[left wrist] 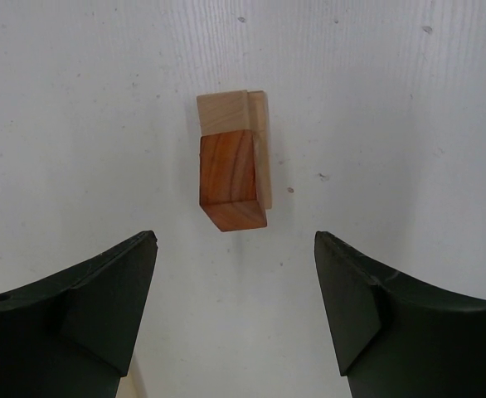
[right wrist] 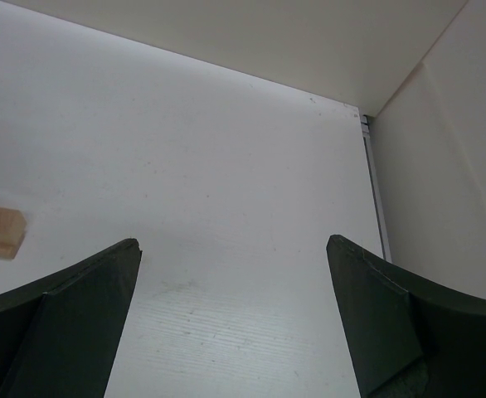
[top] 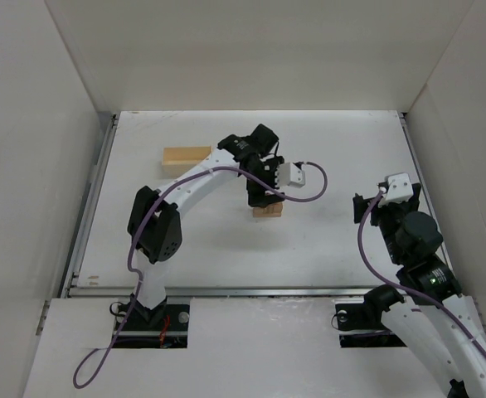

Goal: Build the wood block tower

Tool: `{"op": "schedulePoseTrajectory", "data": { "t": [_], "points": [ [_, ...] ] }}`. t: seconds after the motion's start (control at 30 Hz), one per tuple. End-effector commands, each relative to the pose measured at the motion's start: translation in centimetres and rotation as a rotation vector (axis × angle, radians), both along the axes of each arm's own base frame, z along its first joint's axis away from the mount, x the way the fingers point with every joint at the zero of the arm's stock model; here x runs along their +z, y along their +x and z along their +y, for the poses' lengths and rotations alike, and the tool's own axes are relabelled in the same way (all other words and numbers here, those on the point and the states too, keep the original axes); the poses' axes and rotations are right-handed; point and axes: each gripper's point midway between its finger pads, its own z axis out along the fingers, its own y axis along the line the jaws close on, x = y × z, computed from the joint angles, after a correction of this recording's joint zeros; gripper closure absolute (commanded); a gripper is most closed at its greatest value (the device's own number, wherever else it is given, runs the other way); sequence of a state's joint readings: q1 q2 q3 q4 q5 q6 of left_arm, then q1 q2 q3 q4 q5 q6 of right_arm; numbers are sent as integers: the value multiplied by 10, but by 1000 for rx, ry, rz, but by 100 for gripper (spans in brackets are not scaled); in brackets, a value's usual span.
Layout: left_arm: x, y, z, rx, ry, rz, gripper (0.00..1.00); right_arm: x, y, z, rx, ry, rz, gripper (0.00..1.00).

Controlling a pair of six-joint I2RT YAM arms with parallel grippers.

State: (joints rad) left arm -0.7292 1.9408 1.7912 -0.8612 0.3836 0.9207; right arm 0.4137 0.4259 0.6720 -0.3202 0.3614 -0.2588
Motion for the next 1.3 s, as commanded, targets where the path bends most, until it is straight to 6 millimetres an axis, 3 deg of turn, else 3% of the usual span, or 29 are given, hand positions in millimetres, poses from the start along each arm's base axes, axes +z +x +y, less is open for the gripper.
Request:
{"op": "schedulePoseTrajectory", "data": {
  "t": [0.0, 0.4, 0.6, 0.8, 0.87, 1.27],
  "points": [
    [8, 2, -8, -22, -41, -29, 27, 18, 2, 4, 14, 28, -66, 0],
    [-27, 10, -14, 30, 5, 40, 29, 21, 1, 1, 3, 26, -85, 0],
    [-23, 15, -17, 54, -6, 29, 32, 21, 1, 1, 3, 26, -85, 0],
    [-26, 17, -20, 71, -7, 40, 51, 21, 1, 1, 3, 26, -85, 0],
    [-19, 20, -24, 66, -27, 30, 55, 23, 0, 0, 3, 30, -94, 0],
    [-17, 13, -20, 63, -20, 50, 65, 23, 0, 0, 3, 30, -94, 0]
  ]
}}
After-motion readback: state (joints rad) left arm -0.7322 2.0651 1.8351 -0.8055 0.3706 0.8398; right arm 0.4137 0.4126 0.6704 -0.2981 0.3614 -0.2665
